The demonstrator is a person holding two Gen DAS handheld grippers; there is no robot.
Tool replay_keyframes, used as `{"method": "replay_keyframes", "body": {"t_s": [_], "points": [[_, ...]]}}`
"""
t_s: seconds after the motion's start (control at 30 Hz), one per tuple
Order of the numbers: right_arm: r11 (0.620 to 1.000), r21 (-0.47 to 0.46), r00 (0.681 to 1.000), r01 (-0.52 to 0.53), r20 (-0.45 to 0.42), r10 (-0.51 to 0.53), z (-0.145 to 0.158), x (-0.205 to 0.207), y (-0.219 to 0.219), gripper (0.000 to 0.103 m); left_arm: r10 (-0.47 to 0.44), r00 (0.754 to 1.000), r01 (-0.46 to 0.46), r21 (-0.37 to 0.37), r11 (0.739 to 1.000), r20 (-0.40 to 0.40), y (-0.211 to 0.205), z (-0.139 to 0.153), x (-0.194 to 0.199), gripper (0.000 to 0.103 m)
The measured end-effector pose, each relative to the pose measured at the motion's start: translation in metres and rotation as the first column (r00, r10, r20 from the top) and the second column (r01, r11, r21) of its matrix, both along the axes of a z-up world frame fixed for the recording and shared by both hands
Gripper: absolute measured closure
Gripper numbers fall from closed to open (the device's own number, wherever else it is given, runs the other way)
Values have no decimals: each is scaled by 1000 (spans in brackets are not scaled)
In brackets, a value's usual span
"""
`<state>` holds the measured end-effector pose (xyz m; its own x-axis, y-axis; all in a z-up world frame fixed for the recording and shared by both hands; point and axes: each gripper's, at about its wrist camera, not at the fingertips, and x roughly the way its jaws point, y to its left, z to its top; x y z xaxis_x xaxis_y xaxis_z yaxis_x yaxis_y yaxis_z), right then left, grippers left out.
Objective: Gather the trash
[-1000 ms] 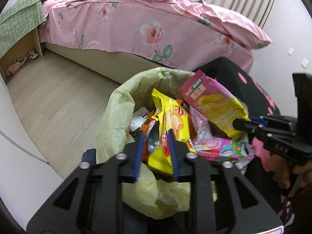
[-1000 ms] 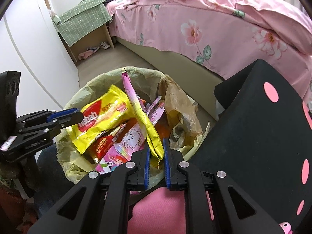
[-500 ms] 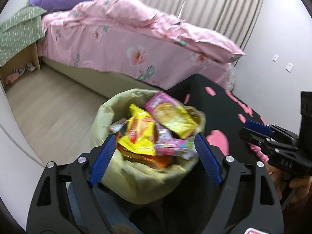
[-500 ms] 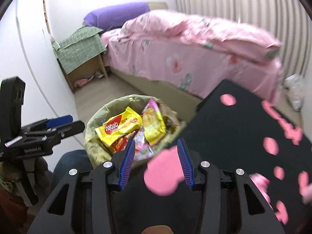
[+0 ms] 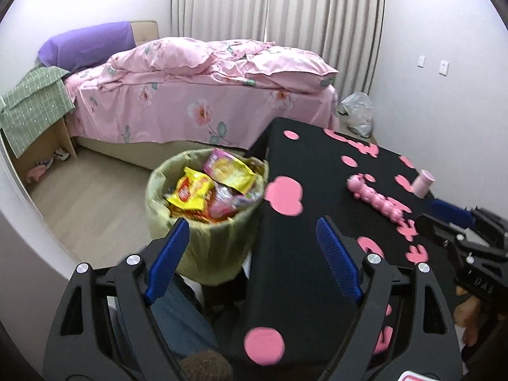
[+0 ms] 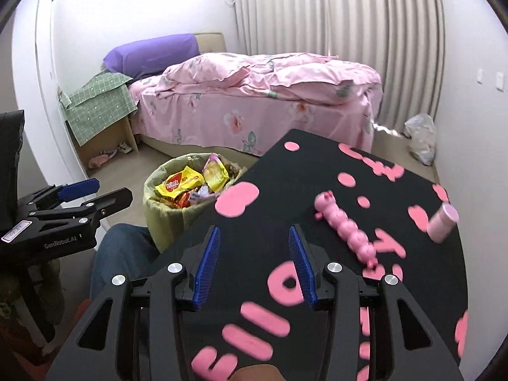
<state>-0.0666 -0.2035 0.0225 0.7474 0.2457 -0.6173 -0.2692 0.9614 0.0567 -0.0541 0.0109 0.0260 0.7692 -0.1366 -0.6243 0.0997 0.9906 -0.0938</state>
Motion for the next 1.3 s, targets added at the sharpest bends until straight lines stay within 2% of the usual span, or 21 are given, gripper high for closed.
{"method": "replay_keyframes", "body": {"t_s": [0.13,0.33,1.3], "points": [[1000,4,1000,-8,-1,8,-2,-14,-2,60,14,1000,-14,35,999,17,-4,5,-12,25],[1000,16,1000,-2,-8,2,-3,-17,-1,60,30,999,-31,36,999,39,1,12,-22,25],[1000,1,1000,12,-7,-12,-6,-18,0,60,17,999,-19,42,999,40,-3,12,-22,25]]}}
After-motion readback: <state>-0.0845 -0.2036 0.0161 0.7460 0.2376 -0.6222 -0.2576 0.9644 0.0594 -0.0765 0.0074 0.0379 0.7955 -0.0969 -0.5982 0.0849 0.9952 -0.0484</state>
